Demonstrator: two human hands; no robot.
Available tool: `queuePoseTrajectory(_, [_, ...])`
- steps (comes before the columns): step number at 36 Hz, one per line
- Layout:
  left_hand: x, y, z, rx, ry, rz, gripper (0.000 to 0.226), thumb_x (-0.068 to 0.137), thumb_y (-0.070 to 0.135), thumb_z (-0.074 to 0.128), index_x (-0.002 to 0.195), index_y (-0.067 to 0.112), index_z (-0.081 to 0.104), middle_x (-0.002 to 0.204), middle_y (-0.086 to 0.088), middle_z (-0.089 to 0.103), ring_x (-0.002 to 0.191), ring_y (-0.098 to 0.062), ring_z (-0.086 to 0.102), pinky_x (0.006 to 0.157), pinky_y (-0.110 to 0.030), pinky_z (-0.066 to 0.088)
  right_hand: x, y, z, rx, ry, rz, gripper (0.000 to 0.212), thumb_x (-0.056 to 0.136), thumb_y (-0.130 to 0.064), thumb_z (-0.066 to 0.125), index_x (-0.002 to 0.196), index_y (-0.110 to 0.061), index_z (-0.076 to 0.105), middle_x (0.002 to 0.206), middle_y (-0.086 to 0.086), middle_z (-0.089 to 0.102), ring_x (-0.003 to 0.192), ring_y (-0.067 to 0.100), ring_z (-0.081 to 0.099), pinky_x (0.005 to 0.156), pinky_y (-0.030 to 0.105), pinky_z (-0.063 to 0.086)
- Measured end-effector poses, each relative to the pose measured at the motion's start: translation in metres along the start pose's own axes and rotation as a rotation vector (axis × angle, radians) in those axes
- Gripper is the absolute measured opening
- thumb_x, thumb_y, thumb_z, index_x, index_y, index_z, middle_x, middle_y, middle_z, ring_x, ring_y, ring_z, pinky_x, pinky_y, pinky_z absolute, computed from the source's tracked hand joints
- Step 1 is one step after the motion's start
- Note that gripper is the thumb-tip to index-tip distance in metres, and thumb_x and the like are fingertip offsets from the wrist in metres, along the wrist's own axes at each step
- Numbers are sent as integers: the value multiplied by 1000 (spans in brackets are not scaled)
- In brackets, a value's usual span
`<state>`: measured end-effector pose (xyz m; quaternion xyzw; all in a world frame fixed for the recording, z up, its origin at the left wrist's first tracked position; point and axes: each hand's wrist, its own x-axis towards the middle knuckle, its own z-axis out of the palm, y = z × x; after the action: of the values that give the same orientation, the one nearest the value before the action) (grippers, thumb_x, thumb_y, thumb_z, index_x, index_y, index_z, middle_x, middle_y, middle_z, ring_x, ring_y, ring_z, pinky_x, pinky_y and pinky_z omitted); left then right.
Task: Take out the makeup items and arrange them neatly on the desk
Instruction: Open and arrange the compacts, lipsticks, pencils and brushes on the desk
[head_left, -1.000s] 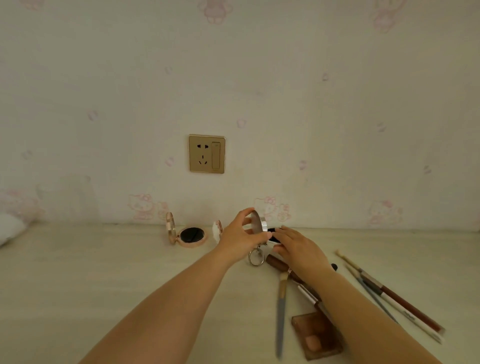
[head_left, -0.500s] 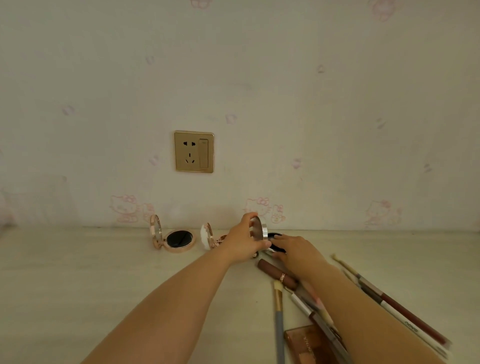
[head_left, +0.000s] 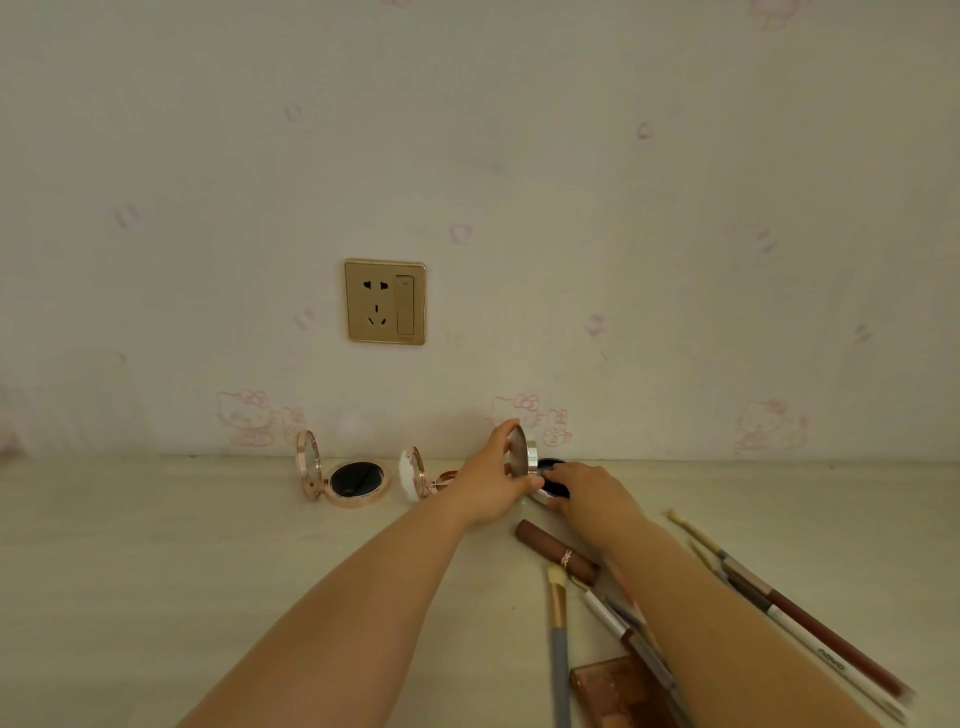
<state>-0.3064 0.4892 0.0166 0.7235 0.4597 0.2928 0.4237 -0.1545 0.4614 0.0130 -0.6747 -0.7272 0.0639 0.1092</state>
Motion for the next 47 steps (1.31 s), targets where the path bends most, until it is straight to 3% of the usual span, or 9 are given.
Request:
queuePoseTrajectory(7, [1,1,-2,-130,0,-35,83,87,16,65,148,30,11,156,0,23,133,-22,42,109,-41,38,3,0,0,16,9,21,42,94,-21,50,136,-26,47,134,1,52,120,20,49,99,29,39])
queuePoseTrajectory(11, [0,5,1,-51,15,1,82,88,18,64,149,28,10,156,-1,20,140,-23,31,112,-33,31,4,0,3,19,25,26,42,94,-20,48,136,-25,46,135,1,50,121,19,48,98,28,38])
queuePoseTrajectory(18, [-10,11,4,23,94,8,90,85,21,68,151,20,7,157,-3,18,143,-21,23,115,-39,28,-9,-2,-3,10,97,2,37,95,-16,46,131,-23,52,128,1,53,116,19,49,93,28,40])
queuePoseTrajectory(25, [-48,17,7,151,262,53,68,87,21,63,145,17,28,145,-4,38,128,-17,45,104,-30,38,-60,-6,-17,21,297,66,28,96,-20,46,121,-21,59,120,-1,56,114,17,45,92,25,39])
queuePoseTrajectory(29, [-90,23,18,157,250,130,42,87,14,62,128,19,52,131,2,50,106,-7,56,88,-17,39,-104,-12,-19,60,360,140,25,95,-25,47,114,-22,63,113,-2,59,109,16,48,87,26,39])
queuePoseTrajectory(32, [-120,30,30,193,228,167,30,86,14,62,115,21,62,120,3,57,104,-9,60,88,-18,42,-137,-18,-15,83,405,180,24,94,-26,48,110,-19,65,108,2,61,106,20,49,86,28,39])
queuePoseTrajectory(35, [-145,36,42,286,163,191,27,86,23,63,113,25,64,118,6,60,107,-10,56,92,-23,43,-166,-24,-10,89,442,184,23,93,-23,51,108,-17,67,107,3,62,105,21,49,85,28,38])
queuePoseTrajectory(40, [-172,37,61,609,17,238,47,82,45,62,126,29,56,126,4,56,118,-18,41,95,-29,37,-198,-27,-4,69,456,200,22,92,-24,53,107,-18,68,103,2,63,100,20,49,79,29,39])
queuePoseTrajectory(47, [-183,41,82,838,63,245,48,80,55,55,119,27,57,120,4,57,119,-20,39,88,-34,35,-223,-25,2,15,423,198,23,93,-21,50,104,-17,69,103,4,63,101,21,49,75,23,29])
